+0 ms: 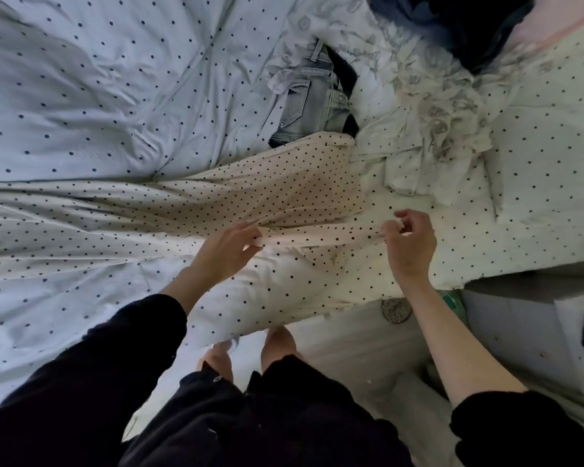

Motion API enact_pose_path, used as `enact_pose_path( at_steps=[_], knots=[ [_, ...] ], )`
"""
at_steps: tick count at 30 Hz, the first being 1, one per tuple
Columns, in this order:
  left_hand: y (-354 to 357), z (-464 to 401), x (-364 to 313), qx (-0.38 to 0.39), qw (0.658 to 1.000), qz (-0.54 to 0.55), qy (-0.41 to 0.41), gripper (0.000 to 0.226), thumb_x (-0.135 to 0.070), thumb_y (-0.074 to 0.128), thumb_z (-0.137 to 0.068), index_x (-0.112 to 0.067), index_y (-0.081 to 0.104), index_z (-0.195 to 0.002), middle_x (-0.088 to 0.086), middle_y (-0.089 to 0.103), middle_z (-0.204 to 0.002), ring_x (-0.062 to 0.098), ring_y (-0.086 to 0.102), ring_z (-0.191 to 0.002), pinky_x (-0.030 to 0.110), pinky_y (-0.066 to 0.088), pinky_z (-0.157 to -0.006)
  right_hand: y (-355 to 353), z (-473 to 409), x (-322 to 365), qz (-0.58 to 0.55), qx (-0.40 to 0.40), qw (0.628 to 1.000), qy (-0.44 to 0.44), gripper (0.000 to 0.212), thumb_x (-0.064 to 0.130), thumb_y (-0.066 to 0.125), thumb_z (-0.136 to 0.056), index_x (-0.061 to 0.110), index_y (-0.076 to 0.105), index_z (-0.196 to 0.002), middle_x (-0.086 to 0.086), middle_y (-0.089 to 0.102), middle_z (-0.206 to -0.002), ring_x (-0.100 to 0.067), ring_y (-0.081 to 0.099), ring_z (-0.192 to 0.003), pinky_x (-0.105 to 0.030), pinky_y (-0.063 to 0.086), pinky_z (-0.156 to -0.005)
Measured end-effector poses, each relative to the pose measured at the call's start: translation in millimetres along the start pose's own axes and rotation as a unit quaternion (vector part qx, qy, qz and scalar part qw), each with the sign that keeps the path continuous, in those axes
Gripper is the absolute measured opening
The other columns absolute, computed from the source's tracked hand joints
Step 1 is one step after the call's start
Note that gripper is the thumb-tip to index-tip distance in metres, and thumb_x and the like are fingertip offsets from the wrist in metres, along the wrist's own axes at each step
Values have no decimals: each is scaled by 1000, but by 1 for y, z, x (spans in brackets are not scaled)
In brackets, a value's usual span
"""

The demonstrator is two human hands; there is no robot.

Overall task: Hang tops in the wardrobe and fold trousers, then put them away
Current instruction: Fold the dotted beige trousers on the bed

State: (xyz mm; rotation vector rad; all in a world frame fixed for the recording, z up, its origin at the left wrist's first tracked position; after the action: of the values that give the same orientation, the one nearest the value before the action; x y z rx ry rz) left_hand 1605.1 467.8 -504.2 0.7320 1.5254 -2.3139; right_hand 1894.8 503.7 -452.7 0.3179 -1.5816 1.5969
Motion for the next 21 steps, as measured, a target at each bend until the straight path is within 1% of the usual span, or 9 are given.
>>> enact_pose_path(
  at_steps=[2,3,5,8,11,15,18,20,21],
  knots=[
    [-8,6,-3,5,1000,-2,4,20,-22,57,-93,-8,63,-106,5,62,-107,25,62,-89,40,52,-71,-8,7,4,-20,14,1000,7,10,7,53,-82,9,62,-86,5,56,-68,0,46,-53,-6,34,-50],
    [-11,10,-5,11,1000,-6,9,20,-24,57,-93,-9,63,-105,4,62,-106,25,61,-89,39,51,-71,-12,9,7,-23,16,1000,3,9,7,53,-82,11,61,-80,2,59,-66,-3,44,-53,-11,35,-51],
    [-12,19,-11,34,999,-12,27,18,-27,57,-93,-11,63,-101,2,62,-103,24,60,-88,37,50,-71,-22,15,11,-25,5,1000,-8,23,5,53,-81,17,46,-62,-4,55,-60,-6,40,-53,-19,33,-51],
    [-2,31,-19,80,996,-13,48,20,-29,54,-94,-12,63,-100,0,62,-99,23,59,-89,38,50,-75,-35,28,12,1,-28,1000,-15,37,2,55,-79,21,33,-57,6,33,-50,-4,28,-45,-9,27,-43],
    [1,35,-24,91,994,1,54,24,-32,52,-95,-13,64,-104,0,64,-101,22,58,-91,40,50,-78,-46,36,15,9,-70,997,-11,36,4,55,-80,21,33,-57,6,33,-49,-5,25,-46,-9,28,-42],
    [-22,17,-29,42,997,7,68,22,-29,52,-95,-12,64,-103,0,63,-96,21,60,-85,41,51,-76,-42,11,35,15,-95,995,-21,31,9,53,-83,19,35,-59,7,35,-50,-6,28,-46,-13,25,-44],
    [-42,-9,-24,1,999,2,51,16,-24,55,-95,-10,61,-91,-3,58,-82,22,59,-76,39,51,-71,-18,-28,45,22,-63,998,-5,28,11,51,-84,16,36,-62,1,40,-54,-13,39,-50,-28,34,-52],
    [-51,-31,-15,-19,1000,5,23,17,-24,55,-94,-10,64,-99,-3,59,-86,24,61,-81,37,51,-72,4,-60,50,10,-38,999,6,30,13,51,-85,18,34,-61,-10,51,-62,-27,58,-61,-39,42,-56],
    [-56,-43,-9,-29,999,11,8,19,-23,55,-94,-10,65,-104,-1,61,-89,24,62,-84,38,52,-74,15,-77,53,12,-28,1000,4,30,14,51,-86,19,34,-61,-15,57,-67,-32,63,-68,-39,46,-57]
  ],
)
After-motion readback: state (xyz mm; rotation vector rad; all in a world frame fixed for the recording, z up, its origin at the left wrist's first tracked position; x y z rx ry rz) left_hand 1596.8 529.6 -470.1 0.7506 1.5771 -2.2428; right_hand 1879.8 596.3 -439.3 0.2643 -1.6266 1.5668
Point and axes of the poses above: each hand's wrist, its own z-axis away from the middle knuckle, its own y-axis out of the palm, x = y × z, the point moved 7 cm from there along -z, towards the middle knuckle
